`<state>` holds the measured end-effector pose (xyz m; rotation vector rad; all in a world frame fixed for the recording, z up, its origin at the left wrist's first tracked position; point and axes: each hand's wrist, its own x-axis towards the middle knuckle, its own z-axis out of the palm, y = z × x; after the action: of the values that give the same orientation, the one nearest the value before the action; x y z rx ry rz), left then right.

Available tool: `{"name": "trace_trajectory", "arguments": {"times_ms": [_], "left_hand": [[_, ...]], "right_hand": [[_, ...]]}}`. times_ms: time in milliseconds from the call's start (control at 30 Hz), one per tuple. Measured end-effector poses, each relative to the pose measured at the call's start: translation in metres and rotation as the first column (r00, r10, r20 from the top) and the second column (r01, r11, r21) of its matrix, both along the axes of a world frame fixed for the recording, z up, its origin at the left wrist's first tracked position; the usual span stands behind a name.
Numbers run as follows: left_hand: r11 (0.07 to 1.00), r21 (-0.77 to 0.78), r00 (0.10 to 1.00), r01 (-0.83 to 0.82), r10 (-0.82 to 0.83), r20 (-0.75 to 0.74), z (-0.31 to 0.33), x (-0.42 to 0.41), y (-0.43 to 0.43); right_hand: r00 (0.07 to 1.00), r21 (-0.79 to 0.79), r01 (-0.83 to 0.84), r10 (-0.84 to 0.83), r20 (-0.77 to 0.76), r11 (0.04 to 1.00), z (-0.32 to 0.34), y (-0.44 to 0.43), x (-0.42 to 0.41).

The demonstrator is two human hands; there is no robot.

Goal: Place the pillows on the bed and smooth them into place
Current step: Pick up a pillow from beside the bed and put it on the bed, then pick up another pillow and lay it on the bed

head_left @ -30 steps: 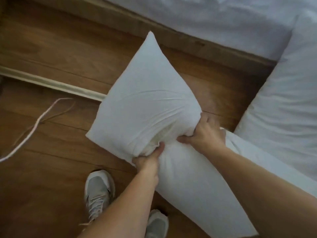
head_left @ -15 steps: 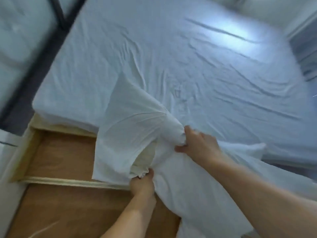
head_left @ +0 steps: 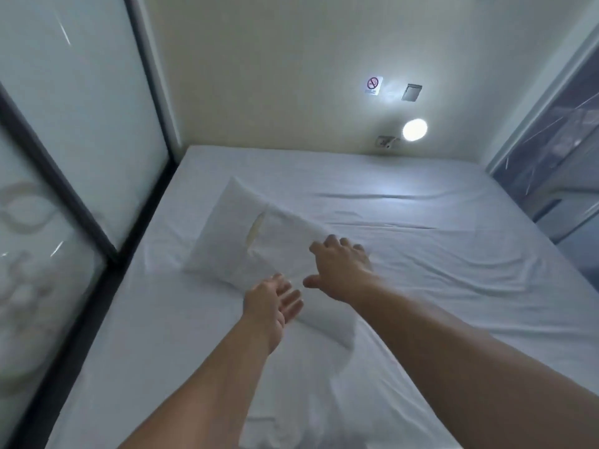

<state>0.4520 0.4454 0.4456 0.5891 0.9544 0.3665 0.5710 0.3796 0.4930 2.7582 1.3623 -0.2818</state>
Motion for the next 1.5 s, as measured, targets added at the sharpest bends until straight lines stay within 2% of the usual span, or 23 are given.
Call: {"name": "trace_trajectory", "arguments": {"times_ms": [100, 200, 367, 467, 500, 533, 600, 700, 767, 800, 867, 967, 1033, 1200, 1267, 1367, 1500], "left_hand": [[0.996, -0.023, 0.986, 0.085, -0.088, -0.144, -0.033, 0.024, -0.006], [0.965, -0.069, 0.922, 0.255, -0.264, -0.283, -0.074, 0.038, -0.034], [0.833, -0.173, 0.723, 0.525, -0.544, -0.425, -0.152, 0.048, -0.116], [0.687, -0.147, 0.55, 0.712, -0.675, -0.492, -0.211, 0.05, -0.171], [0.601, -0.099, 0.473, 0.793, -0.71, -0.521, -0.232, 0.052, -0.189], [0.473, -0.046, 0.37, 0.88, -0.741, -0.56, -0.253, 0.054, -0.205], [0.159, 0.056, 0.16, 0.986, -0.776, -0.61, -0.29, 0.061, -0.237], [-0.262, 0.25, -0.035, 0.932, -0.752, -0.659, -0.343, 0.078, -0.289], [-0.525, 0.356, -0.094, 0.773, -0.65, -0.754, -0.375, 0.094, -0.327], [-0.609, 0.394, -0.089, 0.688, -0.61, -0.787, -0.389, 0.101, -0.346], [-0.688, 0.433, -0.078, 0.582, -0.578, -0.812, -0.412, 0.112, -0.384], [-0.7, 0.399, -0.047, 0.592, -0.525, -0.85, -0.441, 0.12, -0.43], [-0.657, 0.408, 0.012, 0.634, -0.519, -0.855, -0.458, 0.124, -0.442], [-0.516, 0.496, -0.029, 0.698, -0.712, -0.701, -0.469, 0.12, -0.442], [-0.48, 0.542, -0.033, 0.689, -0.769, -0.639, -0.45, 0.116, -0.437], [-0.402, 0.598, 0.041, 0.693, -0.807, -0.59, -0.407, 0.118, -0.426], [-0.263, 0.587, 0.16, 0.766, -0.806, -0.57, -0.314, 0.148, -0.361]], "right_hand": [[0.973, -0.083, 0.126, -0.14, -0.184, 0.989, -0.049, -0.043, 0.03], [0.865, -0.213, 0.32, -0.377, -0.332, 0.923, -0.099, -0.104, 0.042], [0.537, -0.418, 0.583, -0.717, -0.444, 0.696, -0.18, -0.232, 0.023], [0.278, -0.487, 0.731, -0.86, -0.428, 0.478, -0.234, -0.31, 0.002], [0.199, -0.508, 0.761, -0.891, -0.408, 0.403, -0.253, -0.334, -0.002], [0.122, -0.527, 0.784, -0.914, -0.388, 0.328, -0.271, -0.357, -0.006], [-0.05, -0.526, 0.835, -0.93, -0.364, 0.161, -0.306, -0.4, -0.016], [-0.36, -0.473, 0.87, -0.838, -0.411, -0.141, -0.363, -0.454, -0.033], [-0.572, -0.468, 0.804, -0.69, -0.443, -0.366, -0.402, -0.484, -0.047], [-0.669, -0.474, 0.741, -0.585, -0.459, -0.476, -0.42, -0.498, -0.056], [-0.796, -0.489, 0.594, -0.378, -0.473, -0.639, -0.454, -0.525, -0.076], [-0.847, -0.493, 0.463, -0.204, -0.491, -0.737, -0.504, -0.555, -0.099], [-0.828, -0.449, 0.426, -0.139, -0.543, -0.785, -0.535, -0.559, -0.101], [-0.772, -0.17, 0.499, -0.347, -0.532, -0.85, -0.58, -0.56, -0.105], [-0.759, -0.103, 0.45, -0.319, -0.567, -0.887, -0.568, -0.559, -0.111], [-0.725, 0.011, 0.329, -0.259, -0.638, -0.944, -0.51, -0.557, -0.116], [-0.646, 0.059, 0.434, -0.356, -0.675, -0.899, -0.404, -0.52, -0.086]]}}
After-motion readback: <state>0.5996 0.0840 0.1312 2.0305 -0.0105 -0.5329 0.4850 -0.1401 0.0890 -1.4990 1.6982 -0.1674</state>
